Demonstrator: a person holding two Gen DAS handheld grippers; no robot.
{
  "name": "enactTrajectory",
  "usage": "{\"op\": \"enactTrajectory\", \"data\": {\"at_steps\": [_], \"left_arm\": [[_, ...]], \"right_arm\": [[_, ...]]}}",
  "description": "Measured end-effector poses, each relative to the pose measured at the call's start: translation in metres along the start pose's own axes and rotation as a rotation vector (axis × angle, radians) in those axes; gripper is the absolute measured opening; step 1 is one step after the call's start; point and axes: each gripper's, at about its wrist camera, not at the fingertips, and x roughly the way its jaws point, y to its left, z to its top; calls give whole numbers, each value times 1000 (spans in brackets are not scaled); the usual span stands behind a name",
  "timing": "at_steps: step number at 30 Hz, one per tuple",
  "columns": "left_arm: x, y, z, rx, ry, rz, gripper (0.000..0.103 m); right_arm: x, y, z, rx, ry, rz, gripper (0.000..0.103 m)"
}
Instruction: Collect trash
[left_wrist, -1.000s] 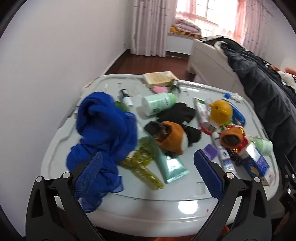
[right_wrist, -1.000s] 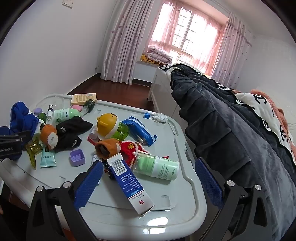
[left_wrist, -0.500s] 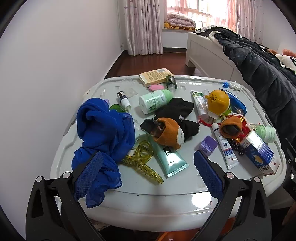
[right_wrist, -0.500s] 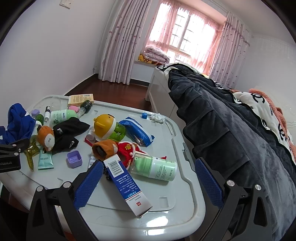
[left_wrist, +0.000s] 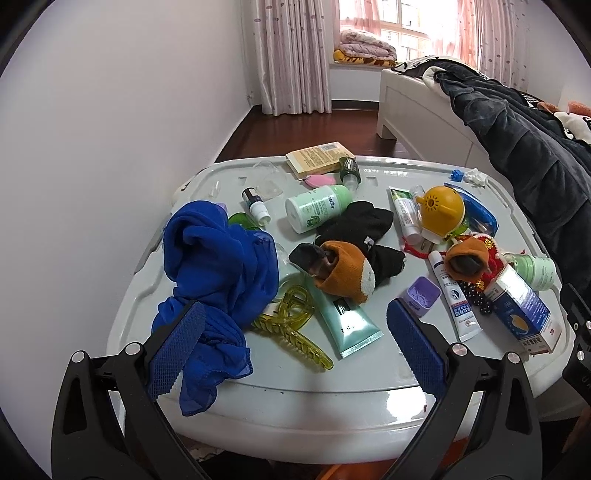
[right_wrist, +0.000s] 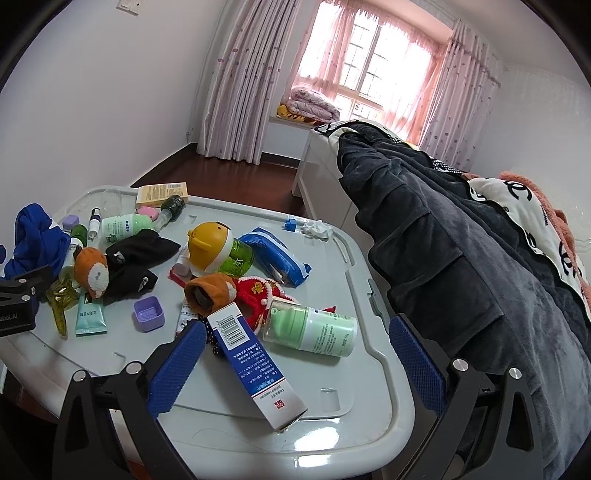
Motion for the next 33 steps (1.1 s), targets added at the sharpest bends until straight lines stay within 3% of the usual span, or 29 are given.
{"op": "enactTrajectory", "data": {"at_steps": [33], "left_arm": [[1,0,-1,-6,-1,-4,96]], "right_arm": [[1,0,-1,0,7,8,98]]}}
